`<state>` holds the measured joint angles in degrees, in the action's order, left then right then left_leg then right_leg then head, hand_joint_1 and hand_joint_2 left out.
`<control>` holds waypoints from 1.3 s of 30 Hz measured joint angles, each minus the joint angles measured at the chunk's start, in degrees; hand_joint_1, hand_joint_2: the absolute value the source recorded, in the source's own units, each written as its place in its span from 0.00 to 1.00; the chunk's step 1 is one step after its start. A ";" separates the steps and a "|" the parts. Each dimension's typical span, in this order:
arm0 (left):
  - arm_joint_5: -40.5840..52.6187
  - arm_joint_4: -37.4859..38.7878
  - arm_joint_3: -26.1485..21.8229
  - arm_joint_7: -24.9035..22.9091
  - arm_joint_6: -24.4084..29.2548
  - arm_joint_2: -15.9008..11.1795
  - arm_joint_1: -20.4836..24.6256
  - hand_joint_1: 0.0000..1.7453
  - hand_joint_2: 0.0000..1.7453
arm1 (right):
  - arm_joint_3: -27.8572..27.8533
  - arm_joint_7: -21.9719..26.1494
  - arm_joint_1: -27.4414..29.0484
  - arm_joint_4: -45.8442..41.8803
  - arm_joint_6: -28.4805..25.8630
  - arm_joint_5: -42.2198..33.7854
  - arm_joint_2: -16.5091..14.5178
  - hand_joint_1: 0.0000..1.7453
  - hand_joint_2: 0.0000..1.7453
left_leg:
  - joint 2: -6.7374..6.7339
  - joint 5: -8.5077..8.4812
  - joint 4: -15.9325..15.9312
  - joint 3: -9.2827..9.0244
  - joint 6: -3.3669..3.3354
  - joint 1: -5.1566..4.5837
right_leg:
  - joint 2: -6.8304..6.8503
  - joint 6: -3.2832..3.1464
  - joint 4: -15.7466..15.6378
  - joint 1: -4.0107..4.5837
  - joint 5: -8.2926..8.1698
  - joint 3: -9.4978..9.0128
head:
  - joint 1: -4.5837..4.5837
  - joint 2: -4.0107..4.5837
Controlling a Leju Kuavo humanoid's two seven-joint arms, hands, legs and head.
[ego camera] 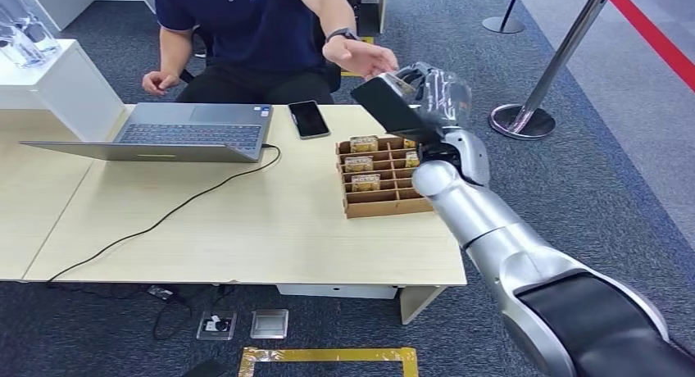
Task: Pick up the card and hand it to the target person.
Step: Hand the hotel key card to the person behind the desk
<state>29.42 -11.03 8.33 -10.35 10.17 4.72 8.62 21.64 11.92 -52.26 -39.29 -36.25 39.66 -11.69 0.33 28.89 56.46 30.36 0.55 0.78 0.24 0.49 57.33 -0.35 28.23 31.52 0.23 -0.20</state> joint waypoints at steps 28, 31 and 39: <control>1.38 0.19 0.04 -0.47 0.55 0.35 -0.93 0.00 0.00 | -9.55 -1.93 0.12 14.62 -3.31 13.38 -5.19 0.25 1.00 | 0.01 0.00 0.01 0.09 0.00 0.00 | 0.01 0.00 0.00 0.00 0.01 0.10 | -0.01 0.00; 1.42 0.19 0.04 -0.47 0.46 0.34 -0.92 0.00 0.00 | -10.56 -1.56 0.11 15.01 -3.31 13.17 -5.47 0.00 1.00 | 0.01 0.00 0.00 0.10 0.00 0.00 | 0.01 0.00 0.00 0.00 0.01 0.11 | 0.01 0.00; 1.44 0.19 0.03 -0.61 0.35 0.33 -0.96 0.00 0.00 | -13.41 2.32 -0.57 16.02 -2.73 7.90 -6.03 0.00 1.00 | 0.00 0.00 0.01 0.08 0.00 0.00 | 0.00 0.00 0.00 0.00 0.00 0.10 | -0.01 0.00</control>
<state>30.86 -10.84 8.37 -10.96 10.52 5.05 7.66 8.23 14.24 -52.84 -23.27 -38.98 47.56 -17.72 0.34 28.89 56.47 30.44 0.56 0.78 0.25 0.49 57.34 -0.35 28.23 31.62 0.22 -0.20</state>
